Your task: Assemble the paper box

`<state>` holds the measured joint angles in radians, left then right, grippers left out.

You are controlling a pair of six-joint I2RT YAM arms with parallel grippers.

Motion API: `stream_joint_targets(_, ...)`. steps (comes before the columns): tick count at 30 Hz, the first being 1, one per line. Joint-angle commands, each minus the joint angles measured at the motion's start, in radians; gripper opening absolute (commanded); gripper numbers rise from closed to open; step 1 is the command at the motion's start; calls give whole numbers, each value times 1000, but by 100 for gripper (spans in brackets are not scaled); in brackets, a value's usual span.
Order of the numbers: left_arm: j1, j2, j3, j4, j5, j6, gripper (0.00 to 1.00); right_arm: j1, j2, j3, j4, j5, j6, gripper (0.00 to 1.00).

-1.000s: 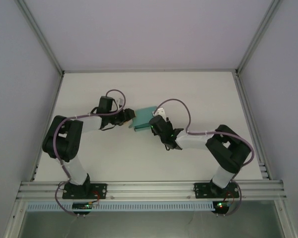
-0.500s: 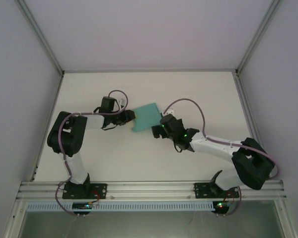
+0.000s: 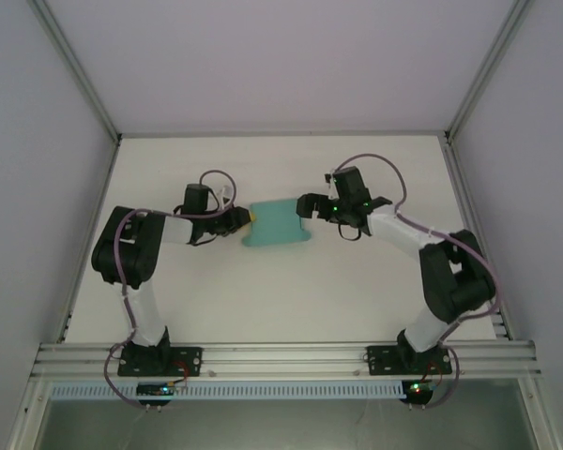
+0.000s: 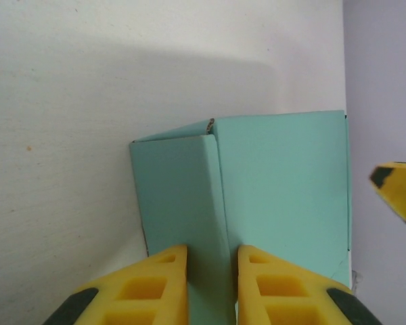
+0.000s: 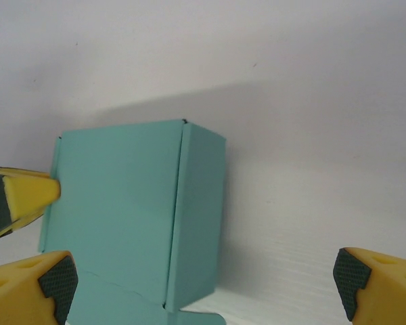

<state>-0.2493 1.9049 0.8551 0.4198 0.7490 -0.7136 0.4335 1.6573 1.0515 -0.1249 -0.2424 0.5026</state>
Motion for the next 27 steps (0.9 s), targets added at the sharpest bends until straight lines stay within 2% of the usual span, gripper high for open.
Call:
stream_joint_targets(1,13,66,-46,-67,-48,-12,15,1,90,60,-45,-167,59,99)
stream_joint_targets(3,22,73,-53,-53,-41,-19,12,-7,139,92,-43,-207,82,99)
stream_joint_targets(9,39,92,-71,-11,-12,-23,12,-24,253,132,37,-364,162,97)
stream_joint_targets(14,41,109,-79,15,-5,-30,11,-6,306,191,79,-469,170,91)
stream_joint_targets(19,41,111,-66,30,18,-19,14,-10,300,164,235,-533,276,70)
stream_joint_targets(23,39,63,-63,113,95,-10,23,-10,249,161,206,-530,262,50)
stream_joint_targets(27,31,-51,-36,154,106,16,36,-14,179,157,141,-505,237,38)
